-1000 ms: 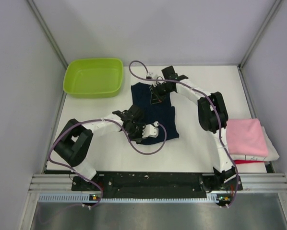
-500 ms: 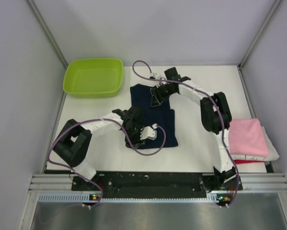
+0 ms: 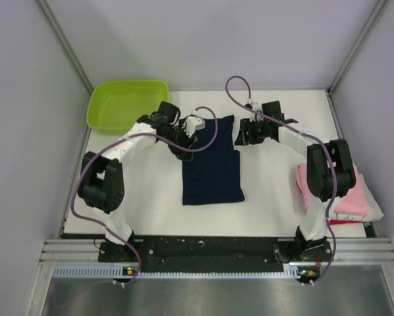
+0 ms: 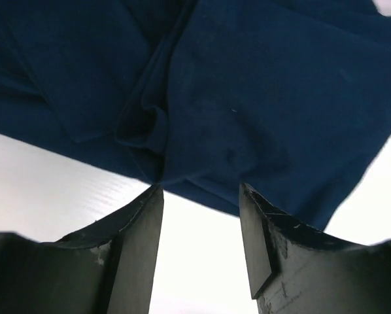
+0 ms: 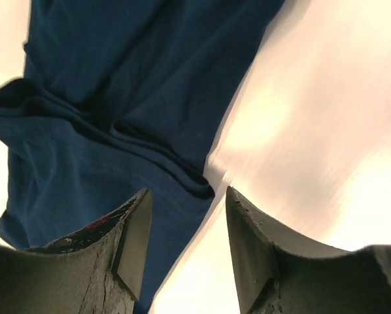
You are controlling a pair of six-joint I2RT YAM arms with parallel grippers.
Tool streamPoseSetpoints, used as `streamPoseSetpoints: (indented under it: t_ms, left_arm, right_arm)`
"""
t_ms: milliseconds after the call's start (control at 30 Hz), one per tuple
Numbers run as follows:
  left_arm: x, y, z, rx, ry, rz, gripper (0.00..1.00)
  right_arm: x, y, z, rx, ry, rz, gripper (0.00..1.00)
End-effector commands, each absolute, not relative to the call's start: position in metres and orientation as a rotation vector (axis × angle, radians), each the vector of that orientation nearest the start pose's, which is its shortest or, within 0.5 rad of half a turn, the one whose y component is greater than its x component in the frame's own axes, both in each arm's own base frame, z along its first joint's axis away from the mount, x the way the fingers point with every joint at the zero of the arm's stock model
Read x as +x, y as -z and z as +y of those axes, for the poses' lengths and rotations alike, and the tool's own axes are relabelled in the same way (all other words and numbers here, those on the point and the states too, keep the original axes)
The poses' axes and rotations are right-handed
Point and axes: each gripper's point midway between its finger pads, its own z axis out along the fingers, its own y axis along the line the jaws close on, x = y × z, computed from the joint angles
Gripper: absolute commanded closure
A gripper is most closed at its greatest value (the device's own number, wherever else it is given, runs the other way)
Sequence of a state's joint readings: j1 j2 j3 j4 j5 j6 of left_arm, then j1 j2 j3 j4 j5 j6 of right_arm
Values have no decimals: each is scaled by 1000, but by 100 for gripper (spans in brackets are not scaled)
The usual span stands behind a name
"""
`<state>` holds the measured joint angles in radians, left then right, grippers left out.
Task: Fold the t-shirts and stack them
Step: Fold the folded rectangular tshirt in 1/3 of the way
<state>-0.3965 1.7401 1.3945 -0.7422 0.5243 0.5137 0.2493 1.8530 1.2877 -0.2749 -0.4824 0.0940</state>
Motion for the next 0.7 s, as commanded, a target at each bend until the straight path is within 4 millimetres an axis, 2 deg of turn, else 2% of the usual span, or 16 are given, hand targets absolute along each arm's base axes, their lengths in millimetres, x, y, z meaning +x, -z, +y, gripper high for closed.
streamPoseSetpoints:
  t_ms: [0, 167, 333, 400, 433, 500, 600, 667]
  left_arm:
    - [363, -92, -227, 1047, 612, 2367, 44]
    - [386, -88, -226, 1049, 522, 2324, 41]
    - [386, -71, -223, 1068, 501, 2352, 41]
    - [383, -71, -227, 1085, 540, 2339, 44]
    - [383, -75, -230, 1089, 559, 2323, 46]
    - [379, -76, -232, 1106, 589, 2309, 56]
    - [375, -78, -230, 1140, 588, 2307, 83]
    - [370, -85, -226, 1155, 589, 2302, 100]
  right_arm:
    - [419, -77, 206, -380, -783, 2376, 52]
    - [412, -63, 215, -378, -869, 2409, 53]
    - [409, -47, 214, -360, -877, 2462, 56]
    - [403, -43, 218, -373, -920, 2472, 59]
    - [401, -44, 220, -379, -938, 2472, 63]
    - [398, -40, 219, -381, -941, 2490, 76]
    - [400, -48, 218, -396, -926, 2477, 99]
    - [403, -59, 217, -416, -909, 2445, 100]
